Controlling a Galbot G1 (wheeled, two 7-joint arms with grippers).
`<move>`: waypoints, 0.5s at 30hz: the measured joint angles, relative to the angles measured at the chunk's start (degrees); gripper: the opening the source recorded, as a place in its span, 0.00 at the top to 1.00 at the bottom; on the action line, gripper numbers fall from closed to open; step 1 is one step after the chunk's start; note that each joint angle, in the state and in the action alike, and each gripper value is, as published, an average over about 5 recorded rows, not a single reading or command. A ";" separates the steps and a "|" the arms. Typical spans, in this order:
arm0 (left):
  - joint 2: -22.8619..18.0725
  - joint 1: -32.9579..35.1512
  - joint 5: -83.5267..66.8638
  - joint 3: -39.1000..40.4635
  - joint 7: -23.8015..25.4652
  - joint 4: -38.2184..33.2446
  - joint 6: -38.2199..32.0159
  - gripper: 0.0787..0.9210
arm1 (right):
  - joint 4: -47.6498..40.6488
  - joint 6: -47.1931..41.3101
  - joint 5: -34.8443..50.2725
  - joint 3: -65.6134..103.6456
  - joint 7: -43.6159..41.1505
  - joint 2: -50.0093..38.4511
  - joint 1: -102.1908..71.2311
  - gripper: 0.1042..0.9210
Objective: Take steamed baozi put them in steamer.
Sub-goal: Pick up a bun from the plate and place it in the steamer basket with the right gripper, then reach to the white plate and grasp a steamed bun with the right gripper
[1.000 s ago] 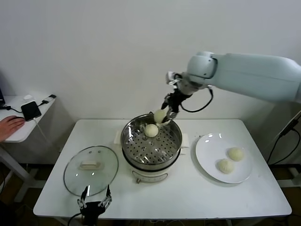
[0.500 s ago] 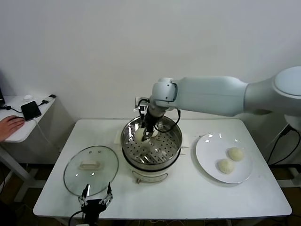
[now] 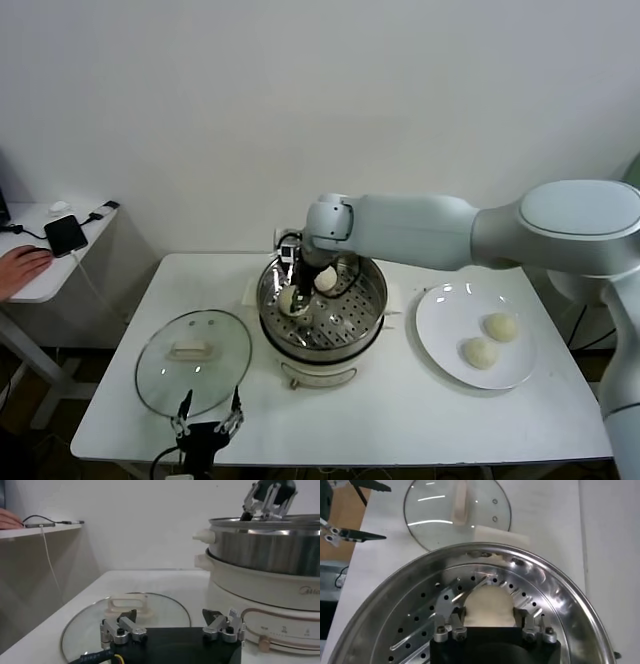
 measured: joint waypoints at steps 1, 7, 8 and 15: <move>-0.02 0.02 0.04 0.03 -0.01 -0.03 0.00 0.12 | 0.02 0.27 -0.18 0.03 -0.21 -0.12 0.05 0.14; -0.18 0.16 0.40 0.43 -0.01 -0.39 0.14 0.12 | 1.16 3.84 -1.18 -0.64 -3.83 -2.61 3.03 0.12; -0.21 0.19 0.49 0.52 -0.01 -0.45 0.17 0.12 | 1.46 4.73 -1.30 -0.93 -4.80 -3.41 3.94 0.12; -0.24 0.27 0.84 0.86 0.02 -0.62 0.26 0.12 | 5.00 11.47 -2.71 -5.08 -13.07 -12.95 12.76 0.12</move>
